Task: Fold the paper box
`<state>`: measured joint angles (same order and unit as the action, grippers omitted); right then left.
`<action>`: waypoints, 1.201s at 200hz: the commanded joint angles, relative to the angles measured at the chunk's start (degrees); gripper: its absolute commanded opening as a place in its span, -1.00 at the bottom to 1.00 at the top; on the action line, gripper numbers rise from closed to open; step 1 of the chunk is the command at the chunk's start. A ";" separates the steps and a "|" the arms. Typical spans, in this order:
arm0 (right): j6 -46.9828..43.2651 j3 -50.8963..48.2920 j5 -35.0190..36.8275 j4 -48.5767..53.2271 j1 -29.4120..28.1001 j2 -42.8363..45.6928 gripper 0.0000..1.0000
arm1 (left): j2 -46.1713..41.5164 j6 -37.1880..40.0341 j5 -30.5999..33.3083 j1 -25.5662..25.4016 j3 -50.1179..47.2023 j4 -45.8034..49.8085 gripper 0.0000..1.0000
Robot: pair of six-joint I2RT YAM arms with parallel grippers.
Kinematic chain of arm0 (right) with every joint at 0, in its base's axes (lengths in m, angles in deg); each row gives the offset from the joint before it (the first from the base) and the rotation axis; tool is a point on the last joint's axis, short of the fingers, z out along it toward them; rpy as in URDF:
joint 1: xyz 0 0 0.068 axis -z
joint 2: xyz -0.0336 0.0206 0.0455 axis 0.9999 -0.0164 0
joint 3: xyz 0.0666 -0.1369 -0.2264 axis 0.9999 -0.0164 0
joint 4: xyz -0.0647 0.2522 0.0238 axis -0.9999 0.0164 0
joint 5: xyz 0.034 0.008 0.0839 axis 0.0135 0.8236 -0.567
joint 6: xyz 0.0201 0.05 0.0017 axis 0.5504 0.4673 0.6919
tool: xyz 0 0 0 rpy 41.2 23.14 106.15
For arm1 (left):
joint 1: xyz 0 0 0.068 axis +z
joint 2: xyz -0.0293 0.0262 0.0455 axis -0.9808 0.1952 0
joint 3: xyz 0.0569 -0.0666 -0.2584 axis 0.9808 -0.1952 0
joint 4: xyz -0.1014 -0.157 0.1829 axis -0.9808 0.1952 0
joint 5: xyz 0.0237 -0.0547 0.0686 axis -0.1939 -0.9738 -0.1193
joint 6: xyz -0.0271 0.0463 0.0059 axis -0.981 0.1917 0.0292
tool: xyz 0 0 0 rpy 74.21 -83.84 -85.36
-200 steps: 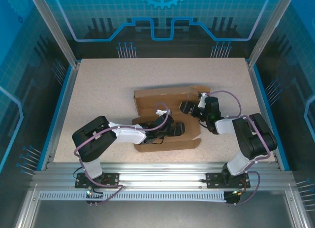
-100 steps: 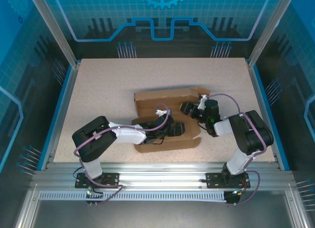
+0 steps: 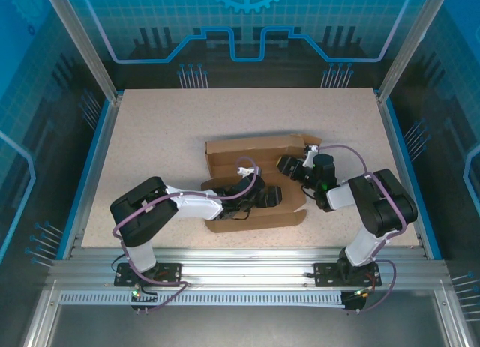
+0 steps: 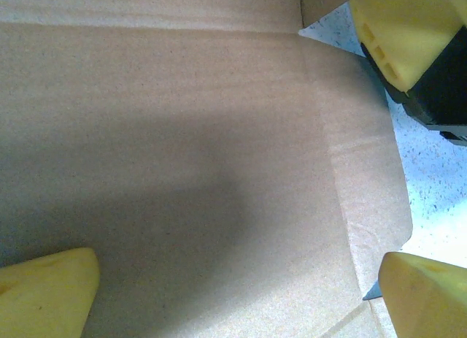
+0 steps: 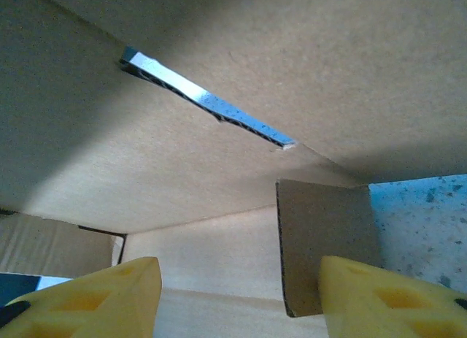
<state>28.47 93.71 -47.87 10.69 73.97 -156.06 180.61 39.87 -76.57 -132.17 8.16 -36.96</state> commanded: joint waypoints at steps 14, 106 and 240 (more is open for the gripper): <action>2.84 1.78 -1.81 -2.59 -0.96 -2.31 0.18 | 2.16 -1.37 -2.61 -0.87 -1.46 2.88 0.99; 2.59 6.12 -3.51 11.32 -1.85 -4.93 0.17 | 2.71 -1.85 -2.78 -0.89 -1.86 2.16 0.99; -10.57 2.61 -1.13 31.73 -0.05 15.83 0.21 | 2.74 -2.30 -2.78 -0.94 -1.79 0.95 0.99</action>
<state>23.14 98.39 -47.41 36.39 72.70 -145.57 180.66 39.47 -76.57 -132.21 8.06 -37.62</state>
